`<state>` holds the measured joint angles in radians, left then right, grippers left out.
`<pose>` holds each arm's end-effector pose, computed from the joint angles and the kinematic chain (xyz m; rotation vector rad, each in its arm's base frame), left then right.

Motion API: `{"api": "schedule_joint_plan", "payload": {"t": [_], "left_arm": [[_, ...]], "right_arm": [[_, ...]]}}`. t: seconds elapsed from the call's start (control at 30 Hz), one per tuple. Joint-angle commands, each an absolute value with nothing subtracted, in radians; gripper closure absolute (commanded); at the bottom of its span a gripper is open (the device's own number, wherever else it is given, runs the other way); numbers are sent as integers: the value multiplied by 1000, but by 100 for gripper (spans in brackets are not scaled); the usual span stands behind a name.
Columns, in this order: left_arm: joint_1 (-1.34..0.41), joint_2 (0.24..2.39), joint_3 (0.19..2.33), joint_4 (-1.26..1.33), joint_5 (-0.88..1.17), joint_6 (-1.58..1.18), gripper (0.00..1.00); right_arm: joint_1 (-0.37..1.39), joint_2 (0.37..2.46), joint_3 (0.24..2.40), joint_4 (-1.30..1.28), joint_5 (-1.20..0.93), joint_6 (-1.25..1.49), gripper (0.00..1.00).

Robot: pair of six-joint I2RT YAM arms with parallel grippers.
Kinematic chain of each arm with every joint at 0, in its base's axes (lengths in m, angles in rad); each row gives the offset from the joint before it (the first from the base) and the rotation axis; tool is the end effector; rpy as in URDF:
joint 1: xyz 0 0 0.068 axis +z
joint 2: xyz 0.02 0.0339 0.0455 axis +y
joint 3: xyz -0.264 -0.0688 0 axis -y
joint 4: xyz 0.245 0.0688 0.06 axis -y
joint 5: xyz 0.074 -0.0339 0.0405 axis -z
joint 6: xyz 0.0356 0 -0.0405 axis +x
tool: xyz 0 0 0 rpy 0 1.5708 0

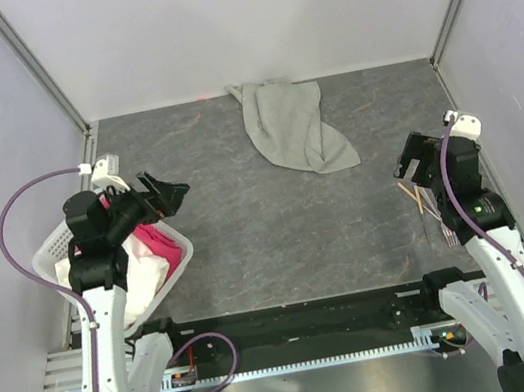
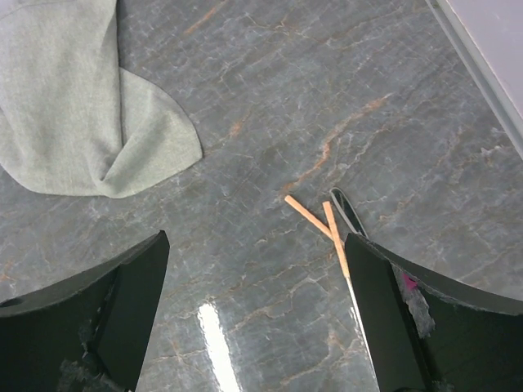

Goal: Fold the napkin, place the utensils inside, and roll it up
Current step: Flatten the napkin out

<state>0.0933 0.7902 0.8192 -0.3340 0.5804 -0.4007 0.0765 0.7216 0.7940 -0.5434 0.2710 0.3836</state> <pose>0.1774 -0.0030 0.3370 -0.0593 1.8915 -0.7531 0.1586 0.0026 0.3163 0.4749 1.9668 0.0142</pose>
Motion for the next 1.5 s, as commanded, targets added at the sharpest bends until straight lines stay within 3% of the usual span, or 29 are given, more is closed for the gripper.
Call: {"api": "schedule_joint_plan", "payload": {"t": [0.0,0.23,0.43,0.7,0.83,1.0,1.23,1.33,1.37,1.4,1.47], "left_arm": [[100,772,836,-279,620,-416,0],[107,787,808,-262,685,-402,0],[109,772,784,-253,657,-362,9],[37,765,781,-290,517,-287,22],[-183,813,851,-334,260,-258,23],[-366,1065,1000,-341,132,-278,23],[-475,1452,1282,-281,80,-343,26],[-512,1617,1392,-224,109,-342,33],[-520,1662,1429,-222,130,-339,45],[-529,1716,1468,-224,173,-337,49],[-537,1841,1567,-224,208,-360,52]], "right_arm": [[77,719,844,-603,316,364,2],[77,712,824,-603,275,364,2],[78,784,836,-572,224,344,2],[77,1113,836,-327,135,396,11],[78,1315,876,-221,114,410,14],[78,1543,997,-190,75,388,21],[130,1776,1152,-195,72,365,31],[152,1840,1204,-225,104,362,37],[155,1851,1221,-232,112,362,41],[164,1859,1227,-239,126,362,42],[173,1870,1241,-265,184,359,42]]}}
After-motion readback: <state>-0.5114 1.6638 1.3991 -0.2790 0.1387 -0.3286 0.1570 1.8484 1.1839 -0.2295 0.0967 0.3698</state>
